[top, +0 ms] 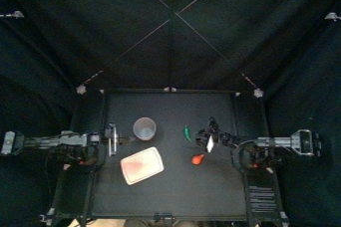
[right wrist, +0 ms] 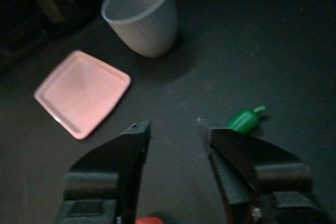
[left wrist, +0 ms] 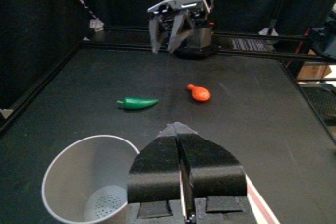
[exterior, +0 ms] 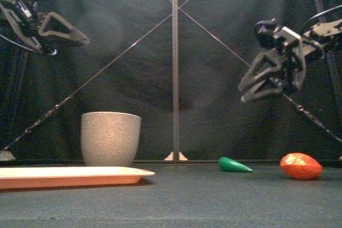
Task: Pick the green pepper then place it on the pink plate
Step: Pick the green pepper
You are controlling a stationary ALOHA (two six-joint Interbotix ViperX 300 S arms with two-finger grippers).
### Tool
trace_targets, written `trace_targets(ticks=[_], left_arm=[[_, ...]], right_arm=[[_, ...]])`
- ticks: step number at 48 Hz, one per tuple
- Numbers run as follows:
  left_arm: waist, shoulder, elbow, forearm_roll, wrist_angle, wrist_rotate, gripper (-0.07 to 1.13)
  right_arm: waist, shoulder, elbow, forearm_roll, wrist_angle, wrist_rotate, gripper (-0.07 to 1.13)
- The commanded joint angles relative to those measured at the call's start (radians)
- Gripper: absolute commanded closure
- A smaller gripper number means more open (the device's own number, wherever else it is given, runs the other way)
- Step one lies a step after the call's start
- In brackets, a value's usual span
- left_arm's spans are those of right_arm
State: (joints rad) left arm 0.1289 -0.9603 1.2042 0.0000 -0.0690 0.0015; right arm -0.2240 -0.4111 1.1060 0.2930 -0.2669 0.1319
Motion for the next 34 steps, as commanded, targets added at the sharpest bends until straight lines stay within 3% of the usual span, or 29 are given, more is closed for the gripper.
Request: trace_targets(ticks=[1, 17, 25, 34], left_arm=[[0.003, 0.006, -0.012, -0.002, -0.011, 0.002, 0.97], [0.003, 0.005, 0.006, -0.002, -0.011, -0.002, 0.97], [0.003, 0.005, 0.011, -0.002, -0.011, -0.003, 0.97], [0.003, 0.003, 0.011, -0.002, -0.011, -0.003, 0.97]], right_arm=[[-0.035, 0.095, -0.057, 0.003, 0.0, 0.0, 0.16], [-0.127, 0.436, -0.265, 0.043, 0.058, 0.002, 0.17], [-0.184, 0.499, -0.342, 0.048, 0.181, 0.003, 0.17], [-0.19, 0.518, -0.365, 0.049, 0.227, 0.002, 0.17]])
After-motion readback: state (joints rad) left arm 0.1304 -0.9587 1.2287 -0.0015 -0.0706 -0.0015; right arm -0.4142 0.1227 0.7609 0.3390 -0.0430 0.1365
